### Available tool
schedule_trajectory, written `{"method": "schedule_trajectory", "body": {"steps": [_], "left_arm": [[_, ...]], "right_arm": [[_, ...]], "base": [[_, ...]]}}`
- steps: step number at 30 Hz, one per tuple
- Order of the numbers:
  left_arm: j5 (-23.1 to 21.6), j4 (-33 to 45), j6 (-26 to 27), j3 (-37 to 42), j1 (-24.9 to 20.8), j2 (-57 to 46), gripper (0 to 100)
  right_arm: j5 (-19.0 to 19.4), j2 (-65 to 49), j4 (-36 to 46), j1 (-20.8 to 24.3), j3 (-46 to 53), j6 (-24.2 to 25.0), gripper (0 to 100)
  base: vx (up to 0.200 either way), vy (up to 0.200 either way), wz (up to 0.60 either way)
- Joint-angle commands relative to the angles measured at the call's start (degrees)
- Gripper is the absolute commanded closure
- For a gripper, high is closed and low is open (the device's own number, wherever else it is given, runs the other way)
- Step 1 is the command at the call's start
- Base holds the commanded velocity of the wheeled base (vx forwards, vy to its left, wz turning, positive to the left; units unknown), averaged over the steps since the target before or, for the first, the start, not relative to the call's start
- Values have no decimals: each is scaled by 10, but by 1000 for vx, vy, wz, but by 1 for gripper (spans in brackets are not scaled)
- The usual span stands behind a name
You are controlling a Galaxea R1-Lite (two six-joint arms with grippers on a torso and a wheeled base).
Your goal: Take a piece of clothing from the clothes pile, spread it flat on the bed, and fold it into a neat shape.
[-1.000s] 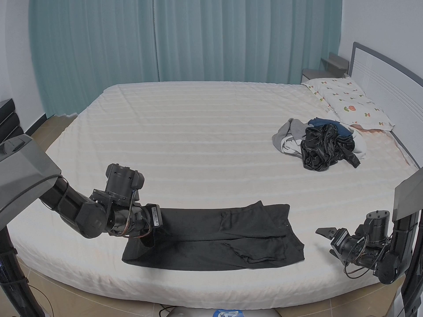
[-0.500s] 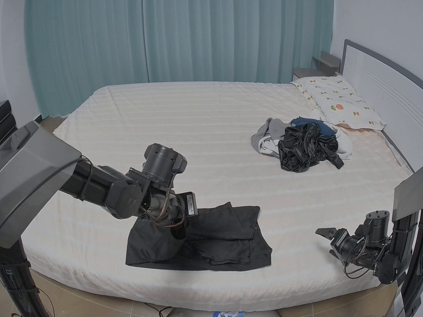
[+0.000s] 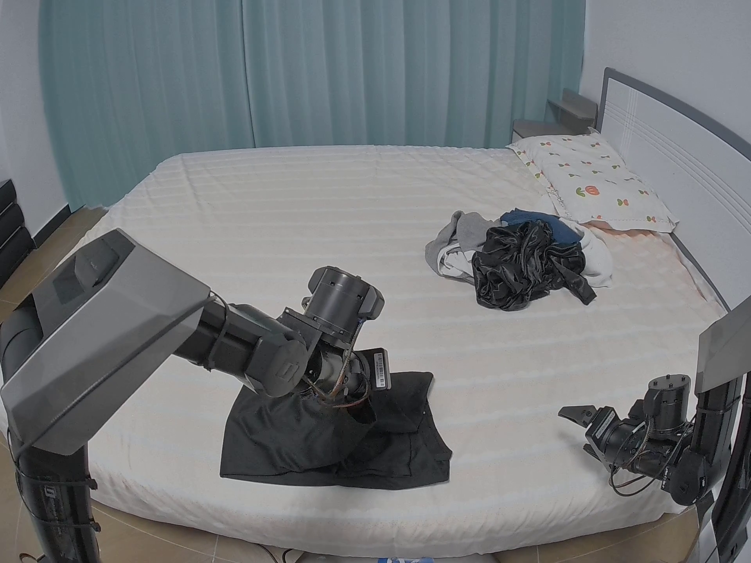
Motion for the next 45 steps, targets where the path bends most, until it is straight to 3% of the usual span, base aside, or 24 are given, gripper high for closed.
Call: {"method": "schedule_trajectory", "body": {"steps": [1, 12, 15, 18, 19, 26, 31, 37, 41, 45], "left_arm": [[-11, -5, -1, 1, -1, 4, 100], [-98, -47, -26, -4, -2, 6, 100], [-149, -63, -58, -4, -2, 2, 100], [-151, -63, -57, -3, -2, 6, 100], [-152, -63, -57, -2, -1, 6, 0], [-141, -61, -50, 9, -3, 9, 0], [-131, -63, -96, 58, 9, -21, 0], [-153, -90, -116, 182, 58, -89, 0], [-178, -167, -161, 279, 83, -128, 0], [-206, -240, -167, 374, 114, -156, 0]], "right_arm": [[0, 1, -7, 1, 2, -1, 0], [-1, 2, -8, 1, 2, -1, 0], [-1, 2, -8, 1, 2, -1, 0], [-1, 3, -7, 1, 2, -1, 0], [-1, 3, -7, 1, 2, -1, 0], [-1, 4, -7, 1, 3, -1, 0], [1, 4, -7, 2, 9, -3, 0], [1, 6, -7, 7, 9, -4, 0], [-4, 13, -7, 15, 9, -4, 0], [-7, 14, -7, 25, 9, -4, 0]], "base": [[0, 0, 0], [0, 0, 0], [0, 0, 0], [0, 0, 0], [0, 0, 0], [0, 0, 0], [0, 0, 0], [0, 0, 0], [-150, 0, 0], [-150, 0, 0]]}}
